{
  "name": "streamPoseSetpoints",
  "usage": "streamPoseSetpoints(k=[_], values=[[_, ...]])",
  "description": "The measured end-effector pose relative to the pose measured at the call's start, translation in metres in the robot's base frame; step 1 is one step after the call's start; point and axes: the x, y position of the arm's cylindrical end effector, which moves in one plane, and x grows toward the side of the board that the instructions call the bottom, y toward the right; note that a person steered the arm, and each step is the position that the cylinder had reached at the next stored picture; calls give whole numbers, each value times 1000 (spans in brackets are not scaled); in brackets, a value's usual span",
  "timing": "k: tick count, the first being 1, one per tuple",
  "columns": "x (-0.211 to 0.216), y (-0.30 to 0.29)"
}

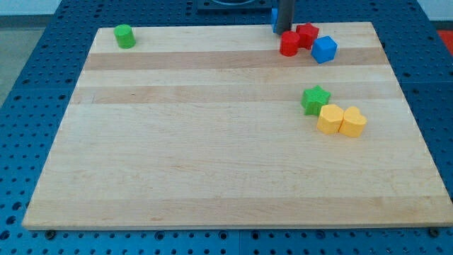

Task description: Push the blue triangle to the green circle

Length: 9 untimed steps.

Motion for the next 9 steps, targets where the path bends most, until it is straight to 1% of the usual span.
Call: streamPoseSetpoints(k=[2,4,5,6,8,9], values=[[7,-7],[11,-31],[13,-27],[14,-13],[10,34],[-7,42]])
